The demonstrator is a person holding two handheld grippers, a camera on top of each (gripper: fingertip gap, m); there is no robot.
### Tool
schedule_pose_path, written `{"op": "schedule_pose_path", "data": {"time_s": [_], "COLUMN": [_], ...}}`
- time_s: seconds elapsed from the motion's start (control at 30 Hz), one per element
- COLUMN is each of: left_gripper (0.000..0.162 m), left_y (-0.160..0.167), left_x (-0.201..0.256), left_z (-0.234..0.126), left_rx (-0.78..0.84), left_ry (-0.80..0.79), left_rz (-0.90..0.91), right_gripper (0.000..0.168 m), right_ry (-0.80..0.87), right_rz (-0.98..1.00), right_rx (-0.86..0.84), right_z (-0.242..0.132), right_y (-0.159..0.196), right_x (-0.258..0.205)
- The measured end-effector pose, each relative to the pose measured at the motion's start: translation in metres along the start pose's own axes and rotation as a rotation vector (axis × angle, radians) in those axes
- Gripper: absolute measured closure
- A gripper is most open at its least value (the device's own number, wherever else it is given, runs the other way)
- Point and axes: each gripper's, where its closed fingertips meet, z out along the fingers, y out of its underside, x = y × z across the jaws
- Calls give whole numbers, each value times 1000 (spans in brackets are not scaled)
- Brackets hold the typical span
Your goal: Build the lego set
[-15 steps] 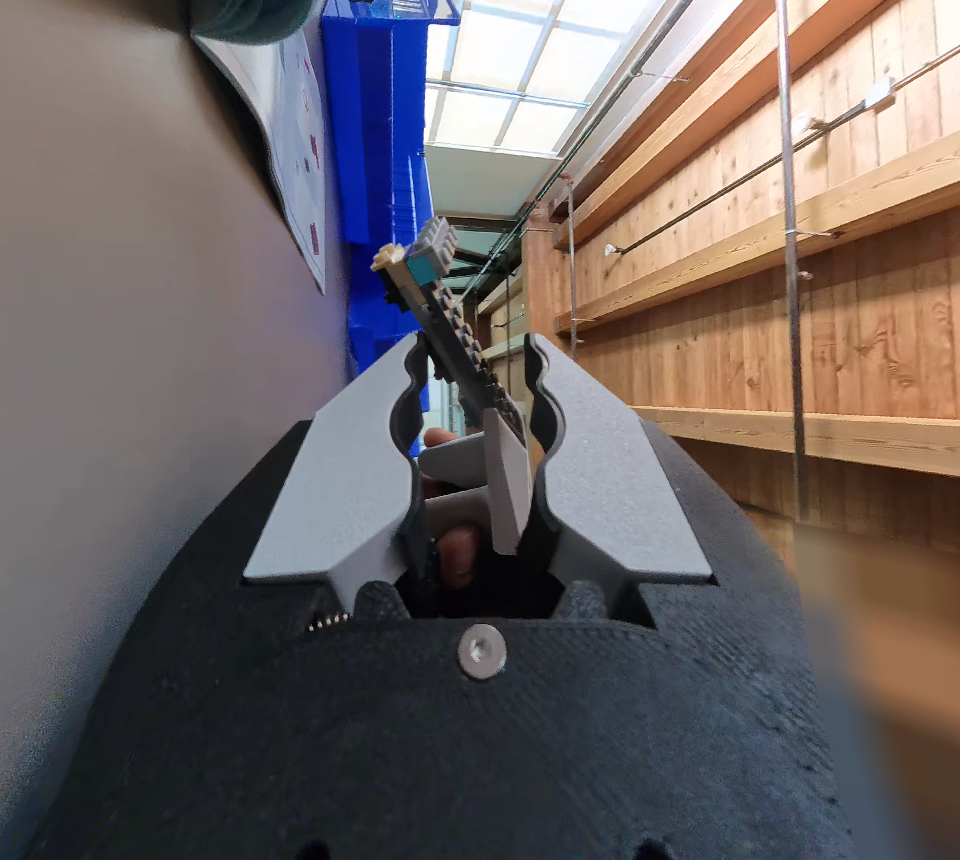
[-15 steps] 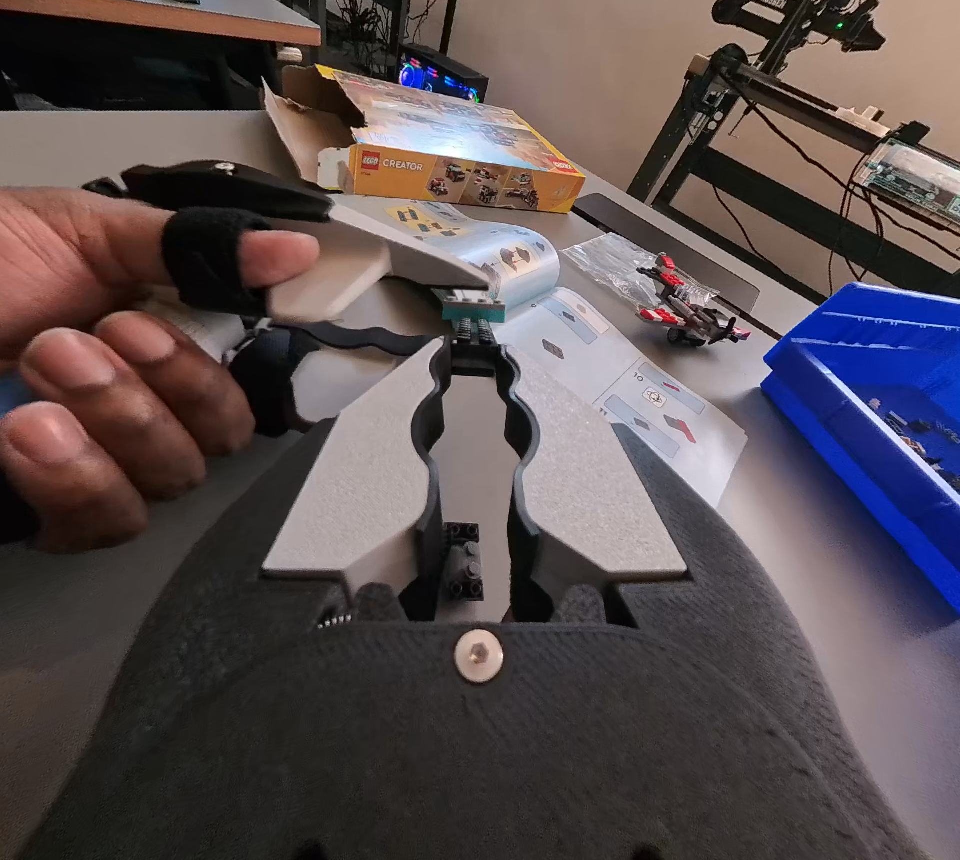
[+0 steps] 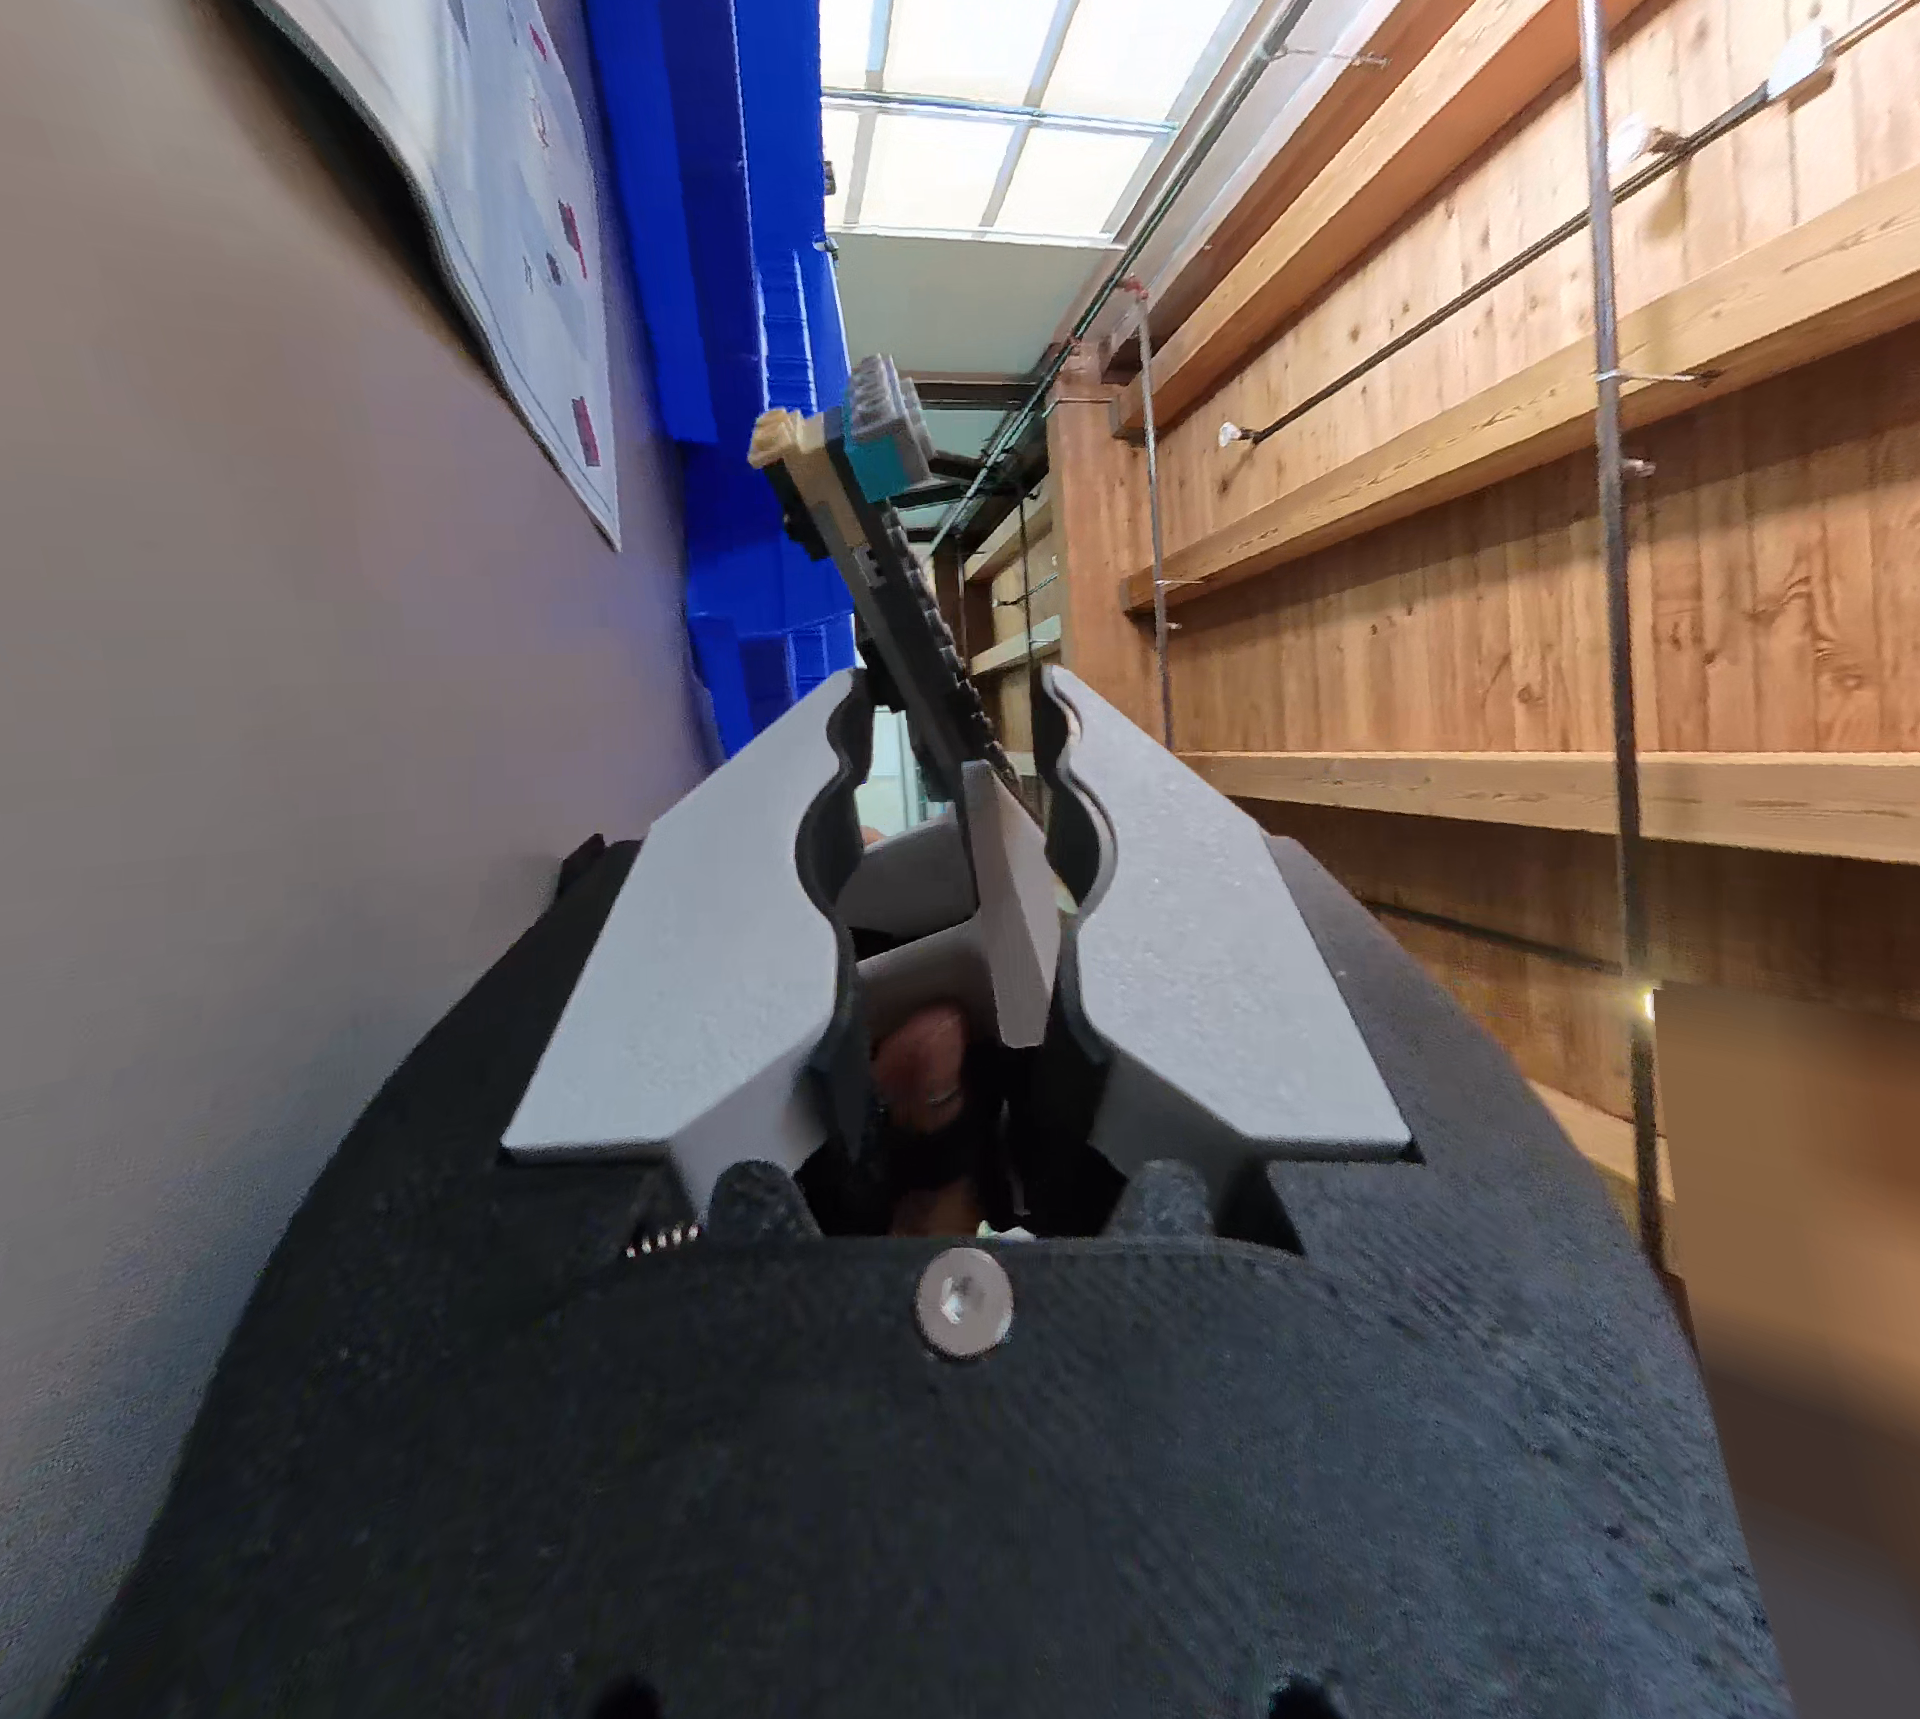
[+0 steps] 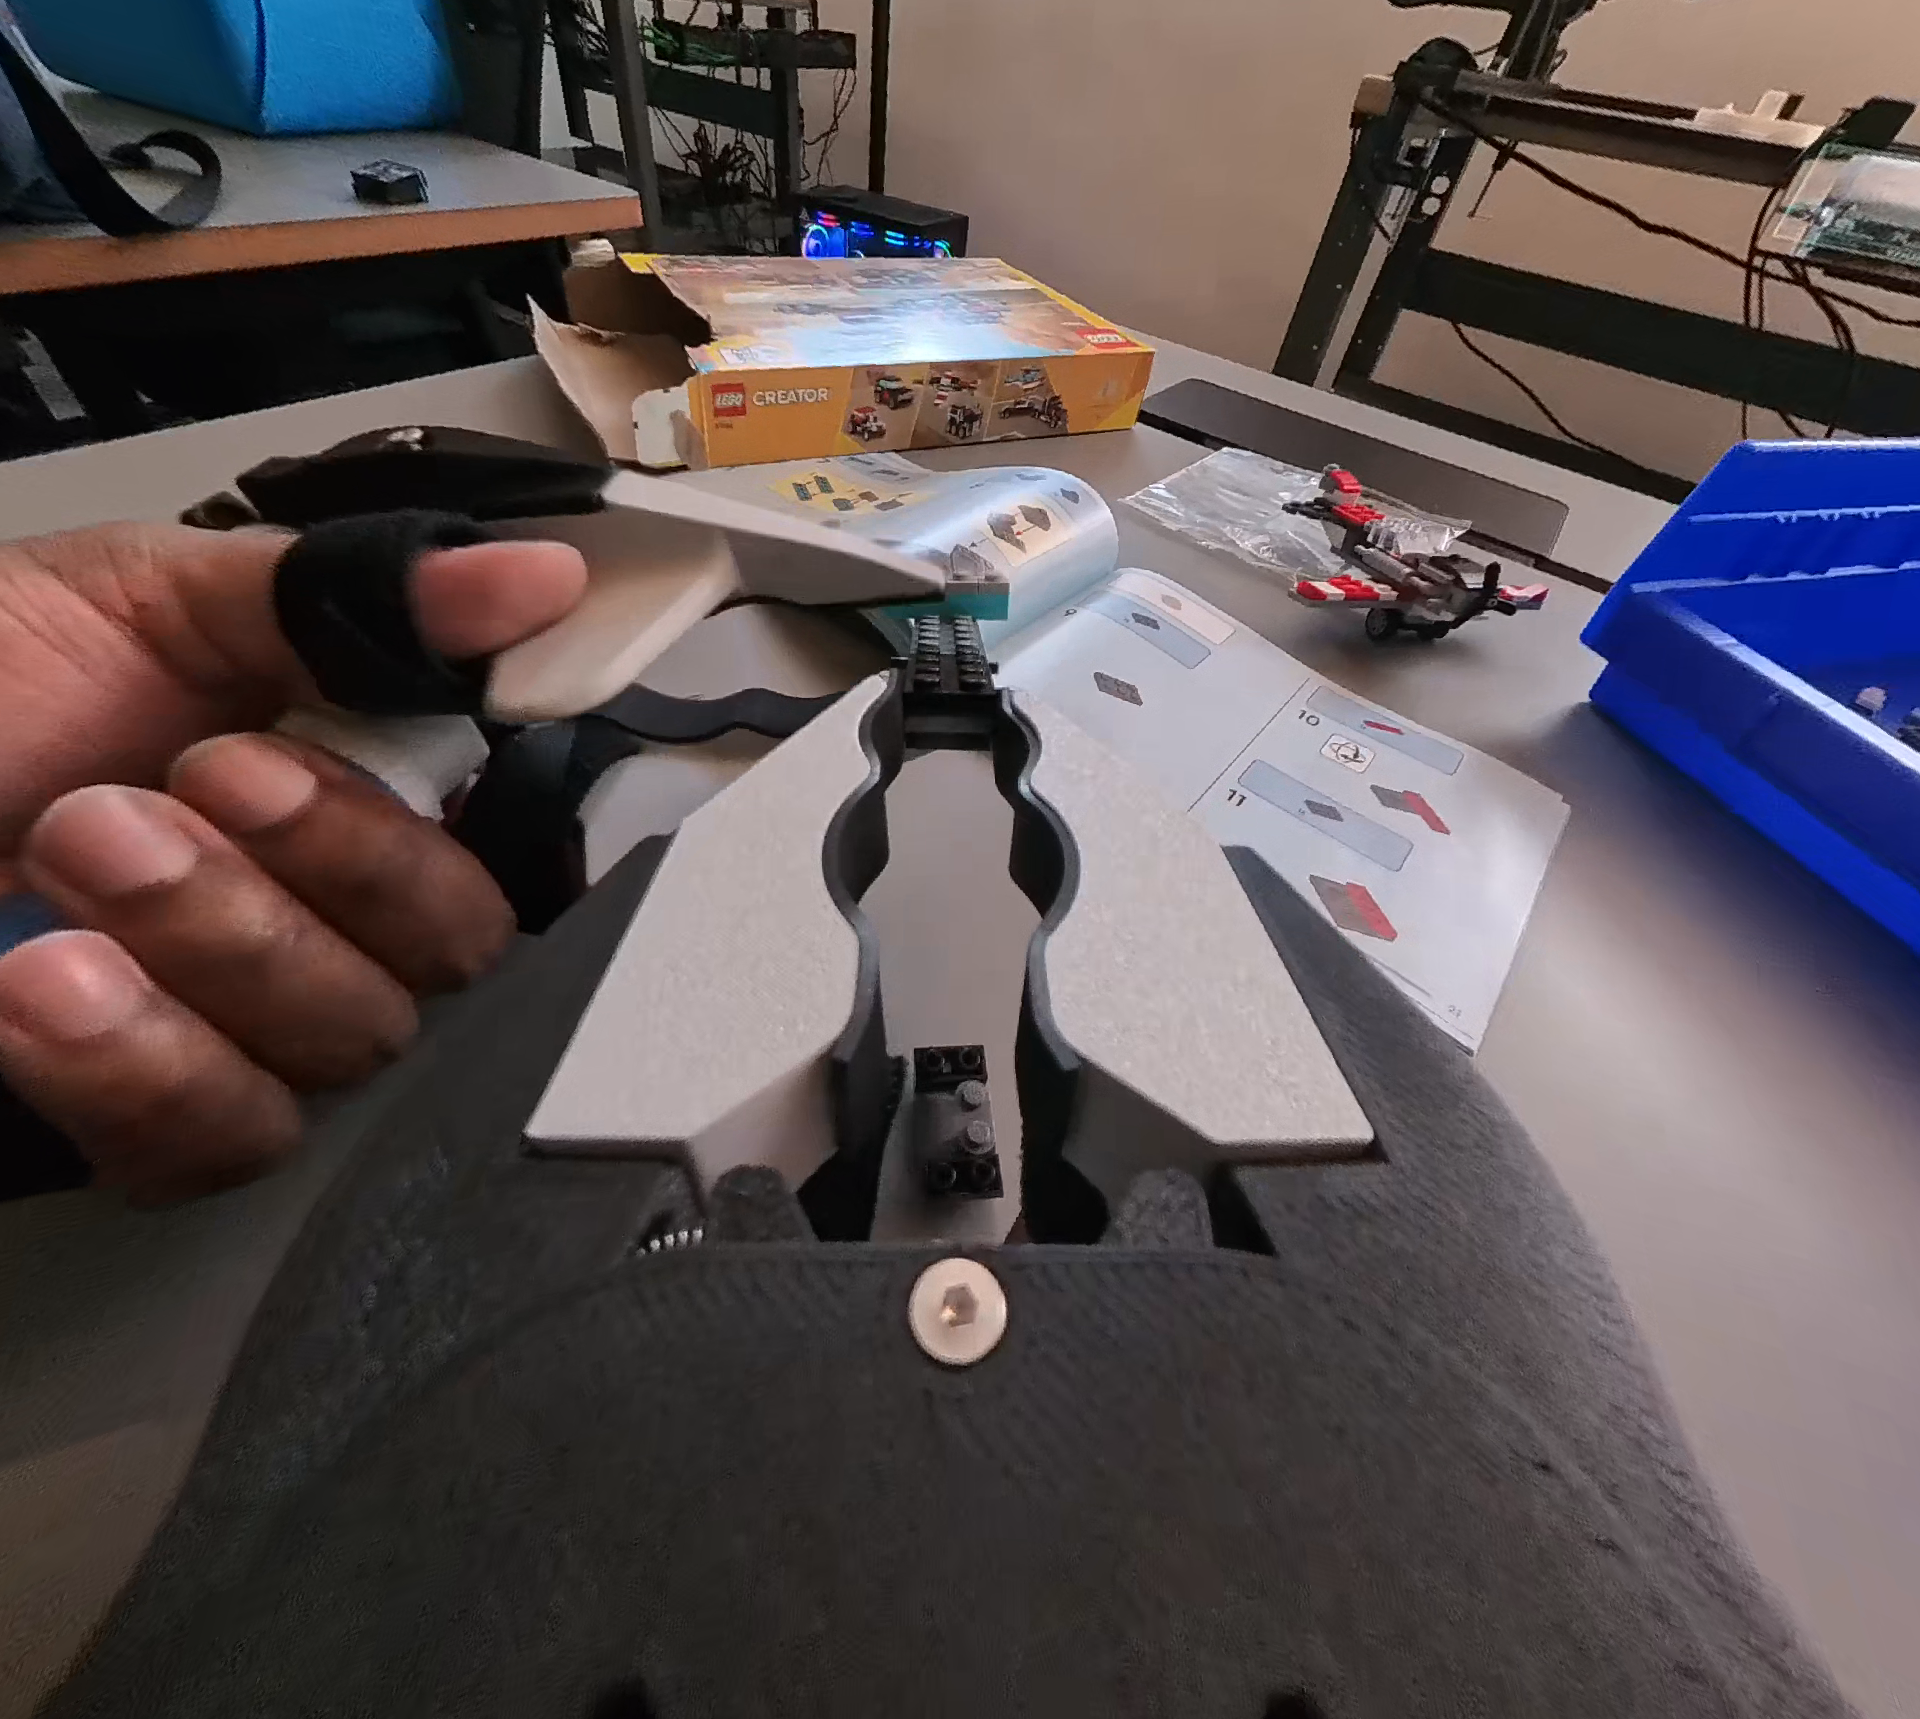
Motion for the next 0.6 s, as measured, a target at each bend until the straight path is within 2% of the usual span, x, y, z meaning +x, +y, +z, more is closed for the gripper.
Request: {"op": "schedule_pose_path", "data": {"time_s": [0.33, 0.43, 0.5, 0.6], "left_gripper": [145, 146, 145, 145], "left_y": [-2, -6, -8, -11], "left_x": [-3, -4, -4, -4], "left_z": [-2, -5, -8, -13], "left_rx": [13, 24, 15, -6], "left_ry": [-47, -70, -95, -136], "left_rz": [77, 134, 190, 269], "right_gripper": [152, 149, 139, 137], "right_ry": [3, -49, -87, -155], "right_rz": [-45, -48, -54, -111], "right_rx": [-18, -62, -97, -157], "right_z": [2, 4, 1, -11], "right_y": [2, 8, 13, 26], "right_x": [-6, -11, -11, -5]}}
